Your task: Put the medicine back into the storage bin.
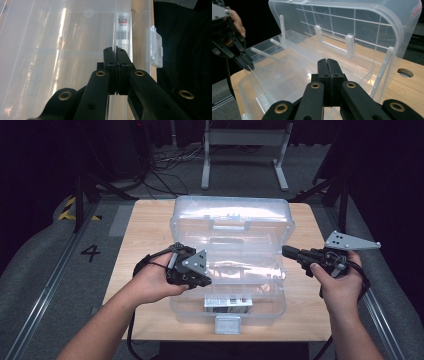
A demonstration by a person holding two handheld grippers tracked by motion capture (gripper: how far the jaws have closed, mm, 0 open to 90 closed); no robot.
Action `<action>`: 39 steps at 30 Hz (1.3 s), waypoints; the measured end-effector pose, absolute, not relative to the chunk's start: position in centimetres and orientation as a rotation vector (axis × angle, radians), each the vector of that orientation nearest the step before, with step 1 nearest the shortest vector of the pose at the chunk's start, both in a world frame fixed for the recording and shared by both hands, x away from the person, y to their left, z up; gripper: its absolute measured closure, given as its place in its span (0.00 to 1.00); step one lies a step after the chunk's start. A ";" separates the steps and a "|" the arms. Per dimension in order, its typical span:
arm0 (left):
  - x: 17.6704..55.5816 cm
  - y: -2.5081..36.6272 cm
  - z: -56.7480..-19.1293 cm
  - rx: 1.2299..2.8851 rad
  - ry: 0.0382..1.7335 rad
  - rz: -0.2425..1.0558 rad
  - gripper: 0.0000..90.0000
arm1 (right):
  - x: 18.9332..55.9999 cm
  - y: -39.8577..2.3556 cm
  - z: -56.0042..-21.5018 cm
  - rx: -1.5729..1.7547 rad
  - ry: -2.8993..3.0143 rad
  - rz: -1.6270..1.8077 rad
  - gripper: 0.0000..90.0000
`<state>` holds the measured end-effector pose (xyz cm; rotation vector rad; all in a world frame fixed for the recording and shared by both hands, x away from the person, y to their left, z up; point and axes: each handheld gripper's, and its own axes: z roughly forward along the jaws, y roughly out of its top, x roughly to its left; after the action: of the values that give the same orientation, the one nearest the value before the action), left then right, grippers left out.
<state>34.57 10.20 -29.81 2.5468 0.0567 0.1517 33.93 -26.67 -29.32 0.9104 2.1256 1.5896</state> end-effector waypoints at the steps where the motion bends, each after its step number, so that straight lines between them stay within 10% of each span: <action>1: 34.5 10.2 -29.9 2.544 0.057 0.151 0.98 | 34.0 -26.6 -29.3 0.912 2.124 1.589 1.00; 21: 33.5 10.6 -31.1 2.526 0.079 0.094 0.96 | 34.3 -26.6 -29.6 0.935 2.114 1.586 1.00; 32: 32.3 11.6 -31.5 2.427 0.172 0.030 0.61 | 33.3 -26.8 -30.3 0.936 2.105 1.597 1.00; 39: 31.0 13.7 -30.8 2.312 0.209 0.061 0.59 | 32.6 -26.8 -30.8 0.928 2.112 1.587 1.00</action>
<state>31.03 13.74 -30.81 2.3117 0.2093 0.0612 32.59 -26.78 -30.77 0.9276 2.1122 1.5870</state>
